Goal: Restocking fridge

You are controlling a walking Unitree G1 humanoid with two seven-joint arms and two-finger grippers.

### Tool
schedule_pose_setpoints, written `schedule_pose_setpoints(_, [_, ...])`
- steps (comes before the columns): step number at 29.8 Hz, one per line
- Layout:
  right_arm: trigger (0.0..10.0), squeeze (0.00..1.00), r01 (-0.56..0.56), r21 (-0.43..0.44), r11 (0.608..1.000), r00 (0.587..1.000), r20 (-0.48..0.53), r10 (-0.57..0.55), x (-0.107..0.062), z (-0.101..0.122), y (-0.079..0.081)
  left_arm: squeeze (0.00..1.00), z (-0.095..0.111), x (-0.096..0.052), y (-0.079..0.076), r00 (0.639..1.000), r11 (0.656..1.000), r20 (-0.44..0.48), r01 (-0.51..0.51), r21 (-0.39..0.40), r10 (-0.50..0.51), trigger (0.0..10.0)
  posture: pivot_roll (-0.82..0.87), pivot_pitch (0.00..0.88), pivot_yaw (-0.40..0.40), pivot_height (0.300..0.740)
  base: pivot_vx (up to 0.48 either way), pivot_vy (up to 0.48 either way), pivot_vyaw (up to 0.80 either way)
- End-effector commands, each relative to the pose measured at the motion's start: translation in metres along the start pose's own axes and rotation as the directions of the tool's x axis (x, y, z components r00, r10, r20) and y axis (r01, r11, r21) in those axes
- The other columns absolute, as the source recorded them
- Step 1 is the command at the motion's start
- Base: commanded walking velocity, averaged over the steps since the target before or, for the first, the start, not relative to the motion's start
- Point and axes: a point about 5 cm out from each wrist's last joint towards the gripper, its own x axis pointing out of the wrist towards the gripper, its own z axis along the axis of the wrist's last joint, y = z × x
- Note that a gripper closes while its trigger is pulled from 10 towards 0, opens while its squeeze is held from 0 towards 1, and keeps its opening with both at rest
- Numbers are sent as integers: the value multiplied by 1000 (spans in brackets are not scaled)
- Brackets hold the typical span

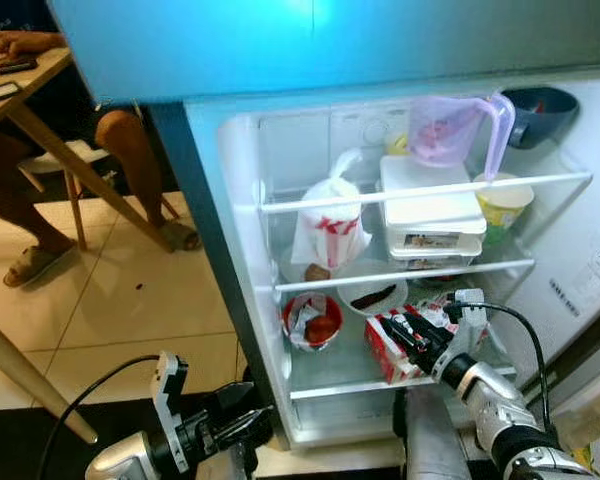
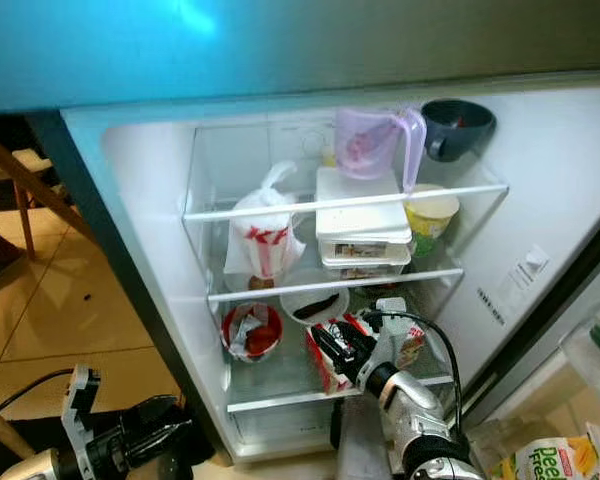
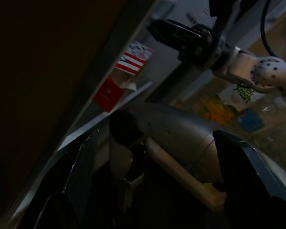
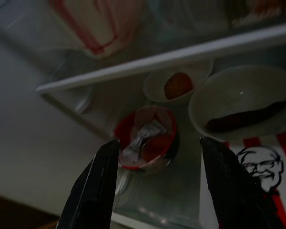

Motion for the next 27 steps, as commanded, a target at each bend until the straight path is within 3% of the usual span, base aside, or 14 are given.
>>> schedule_pose_setpoints(1, [10000, 0, 7, 1, 1000, 1000, -8, -7, 1, -3, 1, 0, -2, -7, -2, 998, 1000, -66, 11, 13, -10, 10000, -24, 7, 42, 575, 0, 0, 0])
schedule_pose_setpoints(8, [10000, 0, -46, 17, 999, 999, 20, 46, 1, -1, 4, 0, -7, -5, -10, 990, 997, -118, 82, 5, -81, 10000, -22, 7, 43, 590, 0, 0, 0])
schedule_pose_setpoints(13, [10000, 0, -70, 18, 997, 997, 21, 69, 2, -2, 6, 0, 4, 5, -19, 975, 983, -136, 180, 36, -173, 10000, -19, 6, 41, 615, 0, 0, 0])
schedule_pose_setpoints(22, [10000, 0, -121, 15, 992, 993, 14, 121, 3, -2, 10, 0, 18, 10, -21, 964, 969, -166, 226, 101, -207, 10000, -21, 0, 38, 655, 0, 0, 0])
schedule_pose_setpoints(27, [10000, 0, -82, 0, 997, 996, -28, 81, 2, -7, 8, 0, 21, 11, -24, 959, 963, -175, 245, 110, -224, 10000, -22, 0, 37, 665, 0, 0, 0])
